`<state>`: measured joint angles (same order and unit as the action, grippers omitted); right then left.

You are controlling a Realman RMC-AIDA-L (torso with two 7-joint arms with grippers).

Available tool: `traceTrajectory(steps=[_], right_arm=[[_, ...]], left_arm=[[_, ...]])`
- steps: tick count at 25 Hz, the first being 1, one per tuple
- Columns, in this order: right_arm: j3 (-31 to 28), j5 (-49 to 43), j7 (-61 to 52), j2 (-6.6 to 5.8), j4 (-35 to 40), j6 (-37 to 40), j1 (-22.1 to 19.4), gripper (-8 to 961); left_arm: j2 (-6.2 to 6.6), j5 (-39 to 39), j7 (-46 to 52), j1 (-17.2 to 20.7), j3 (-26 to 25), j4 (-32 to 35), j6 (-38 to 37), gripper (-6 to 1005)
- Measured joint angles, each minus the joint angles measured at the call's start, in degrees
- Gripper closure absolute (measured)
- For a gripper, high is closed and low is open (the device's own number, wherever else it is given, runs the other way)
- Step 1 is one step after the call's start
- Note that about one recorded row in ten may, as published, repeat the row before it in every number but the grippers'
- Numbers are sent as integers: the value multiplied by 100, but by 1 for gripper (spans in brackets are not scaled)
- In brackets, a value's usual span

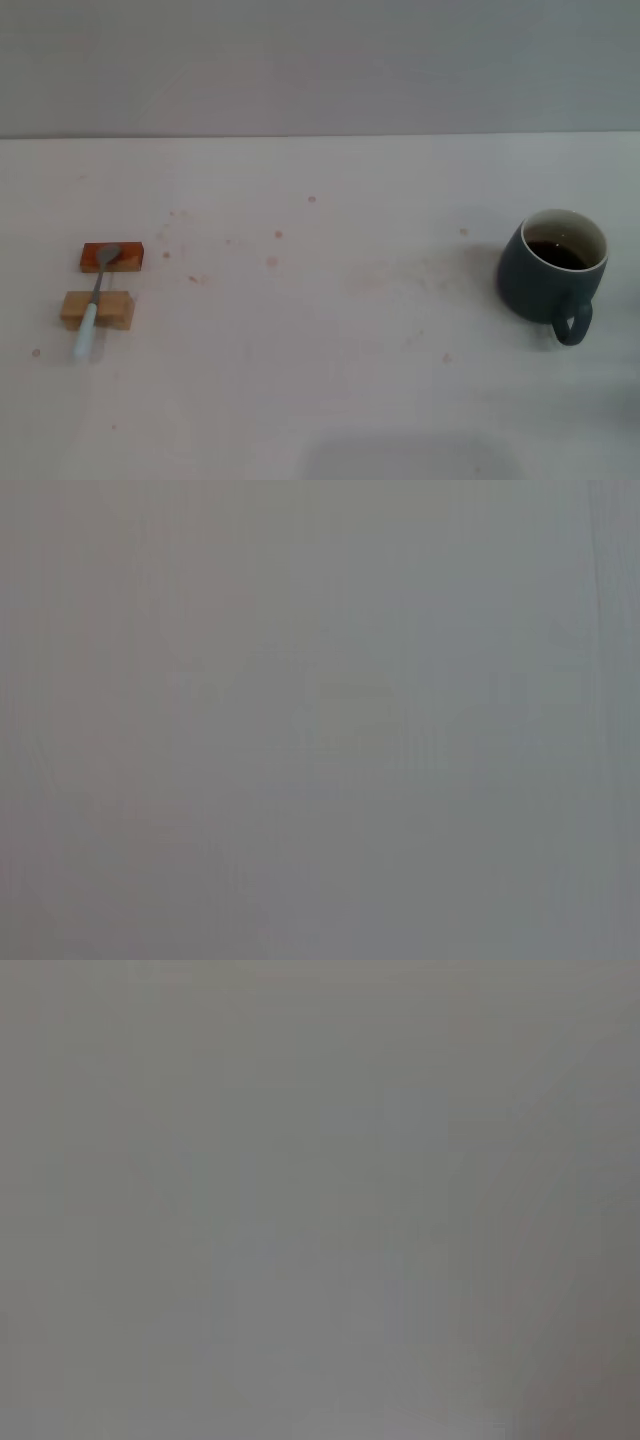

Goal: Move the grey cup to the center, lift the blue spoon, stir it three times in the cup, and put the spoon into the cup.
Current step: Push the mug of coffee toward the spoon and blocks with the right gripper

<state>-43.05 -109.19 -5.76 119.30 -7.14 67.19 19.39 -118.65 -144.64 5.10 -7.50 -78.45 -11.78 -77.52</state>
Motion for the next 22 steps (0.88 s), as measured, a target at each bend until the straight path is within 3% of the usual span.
traceTrajectory(steps=[7, 22], right_arm=[[691, -6, 4, 23, -175, -442, 147, 954], [1076, -6, 5, 21, -423, -628, 191, 954]], left_arm=[[0, 6, 0, -17, -9, -7, -39, 187], [-9, 5, 6, -47, -15, -9, -62, 187]])
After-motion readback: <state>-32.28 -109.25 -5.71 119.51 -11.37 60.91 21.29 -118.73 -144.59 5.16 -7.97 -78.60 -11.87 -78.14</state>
